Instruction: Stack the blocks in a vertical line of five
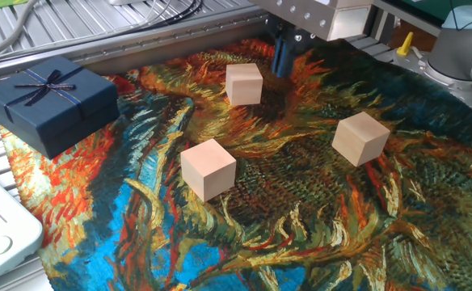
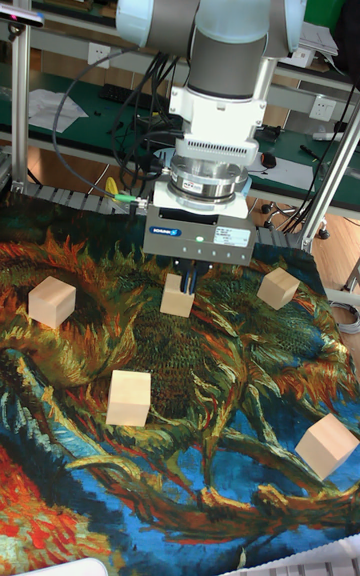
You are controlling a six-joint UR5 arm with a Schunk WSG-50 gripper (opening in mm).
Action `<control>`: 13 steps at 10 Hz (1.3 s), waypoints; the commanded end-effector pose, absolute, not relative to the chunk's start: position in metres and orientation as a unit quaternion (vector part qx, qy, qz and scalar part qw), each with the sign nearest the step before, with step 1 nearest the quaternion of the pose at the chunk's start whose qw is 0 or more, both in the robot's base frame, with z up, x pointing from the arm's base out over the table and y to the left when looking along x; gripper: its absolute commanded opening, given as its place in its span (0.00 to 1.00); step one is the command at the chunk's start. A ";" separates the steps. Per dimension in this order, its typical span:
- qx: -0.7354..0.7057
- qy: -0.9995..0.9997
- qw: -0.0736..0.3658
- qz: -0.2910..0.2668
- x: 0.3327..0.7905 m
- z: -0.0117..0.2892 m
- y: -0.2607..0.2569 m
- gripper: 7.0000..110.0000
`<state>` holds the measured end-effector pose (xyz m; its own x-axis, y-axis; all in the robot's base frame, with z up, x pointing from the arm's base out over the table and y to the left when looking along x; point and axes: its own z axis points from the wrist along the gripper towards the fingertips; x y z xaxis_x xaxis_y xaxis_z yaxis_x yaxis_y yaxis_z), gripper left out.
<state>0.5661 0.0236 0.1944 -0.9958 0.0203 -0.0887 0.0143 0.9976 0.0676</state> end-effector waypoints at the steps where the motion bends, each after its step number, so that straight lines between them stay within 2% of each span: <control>1: 0.018 0.998 0.031 0.048 0.559 0.195 0.029 0.00; 4: 0.013 0.997 0.029 0.071 0.558 0.195 0.039 0.00; 7: -0.006 1.000 0.022 0.013 0.551 0.184 0.009 0.00; 11: -0.008 1.000 0.020 0.023 0.547 0.179 0.020 0.00; 13: -0.006 1.000 0.018 0.013 0.539 0.165 0.026 0.00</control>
<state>0.5472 0.0175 0.1778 -0.9991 -0.0129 -0.0394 -0.0142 0.9994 0.0331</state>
